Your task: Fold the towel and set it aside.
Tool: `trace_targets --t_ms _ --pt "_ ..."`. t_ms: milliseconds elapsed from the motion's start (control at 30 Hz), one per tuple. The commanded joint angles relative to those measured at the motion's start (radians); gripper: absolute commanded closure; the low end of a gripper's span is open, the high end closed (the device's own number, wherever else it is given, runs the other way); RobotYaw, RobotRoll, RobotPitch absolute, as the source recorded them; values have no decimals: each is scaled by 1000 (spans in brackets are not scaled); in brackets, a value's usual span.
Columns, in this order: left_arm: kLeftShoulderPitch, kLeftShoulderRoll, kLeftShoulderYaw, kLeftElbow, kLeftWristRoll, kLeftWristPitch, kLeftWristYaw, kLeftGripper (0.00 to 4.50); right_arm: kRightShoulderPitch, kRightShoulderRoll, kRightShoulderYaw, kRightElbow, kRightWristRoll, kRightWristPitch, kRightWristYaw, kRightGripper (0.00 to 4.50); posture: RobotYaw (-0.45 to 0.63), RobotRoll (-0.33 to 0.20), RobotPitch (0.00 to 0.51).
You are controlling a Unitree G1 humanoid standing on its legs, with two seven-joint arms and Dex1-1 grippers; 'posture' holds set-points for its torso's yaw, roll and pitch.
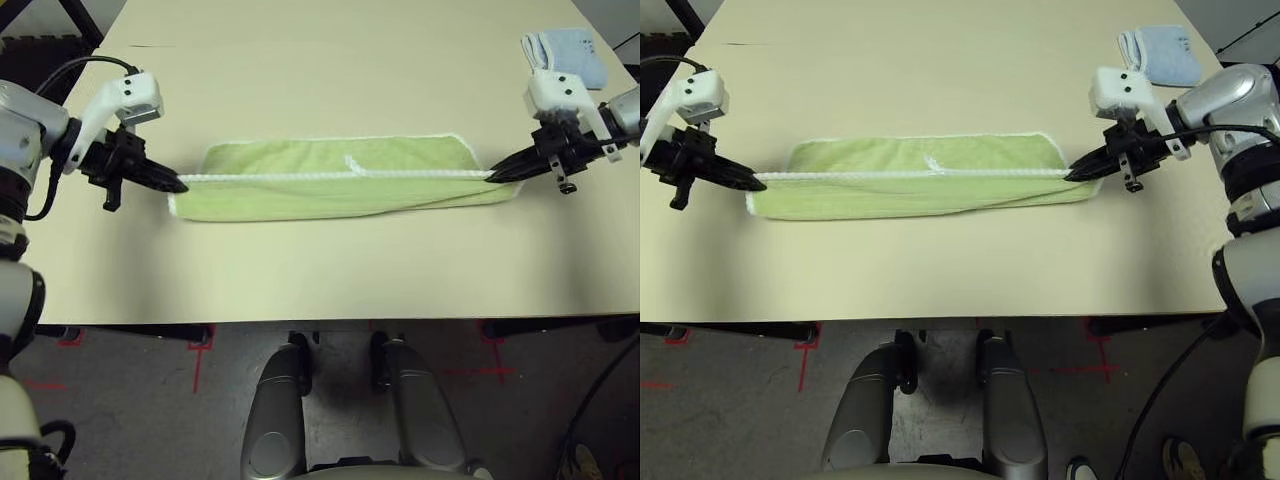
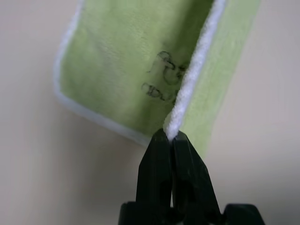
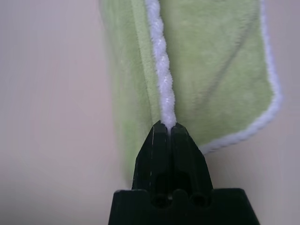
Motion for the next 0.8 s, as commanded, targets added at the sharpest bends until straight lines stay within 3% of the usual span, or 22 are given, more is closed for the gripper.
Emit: trace_targets --t_ms 33,367,800 --pt "-9 2 48 73 81 -9 5 4473 -2 -3 -46 66 -104 -32 -99 4500 -29 0 276" --pt "-15 -60 156 142 183 -75 173 4473 -20 63 -116 102 -281 -131 -373 4500 -23 0 279" --pt "-25 -120 243 190 240 -100 298 4473 -29 91 -145 103 -404 -122 -490 4500 -36 0 276"
